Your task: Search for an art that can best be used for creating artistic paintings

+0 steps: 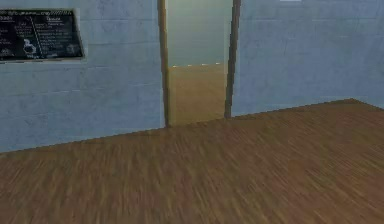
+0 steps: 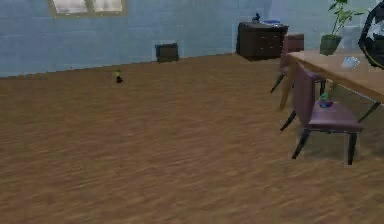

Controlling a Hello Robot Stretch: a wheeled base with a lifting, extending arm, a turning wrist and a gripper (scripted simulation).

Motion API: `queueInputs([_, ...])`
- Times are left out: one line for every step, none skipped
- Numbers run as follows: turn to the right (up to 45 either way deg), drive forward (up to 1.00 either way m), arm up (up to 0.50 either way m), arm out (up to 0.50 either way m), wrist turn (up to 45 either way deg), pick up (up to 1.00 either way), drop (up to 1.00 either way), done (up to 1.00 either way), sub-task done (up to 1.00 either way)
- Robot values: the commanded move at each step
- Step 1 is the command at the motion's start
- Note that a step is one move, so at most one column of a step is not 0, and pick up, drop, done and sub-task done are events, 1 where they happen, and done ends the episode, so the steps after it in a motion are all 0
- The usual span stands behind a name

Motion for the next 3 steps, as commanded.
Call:
queueInputs([0.0, 1.0, 0.0, 0.0, 0.0, 0.0, 0.0, 0.0, 0.0])
queueInputs([0.0, 1.0, 0.0, 0.0, 0.0, 0.0, 0.0, 0.0, 0.0])
queueInputs([3.0, 0.0, 0.0, 0.0, 0.0, 0.0, 0.0, 0.0, 0.0])
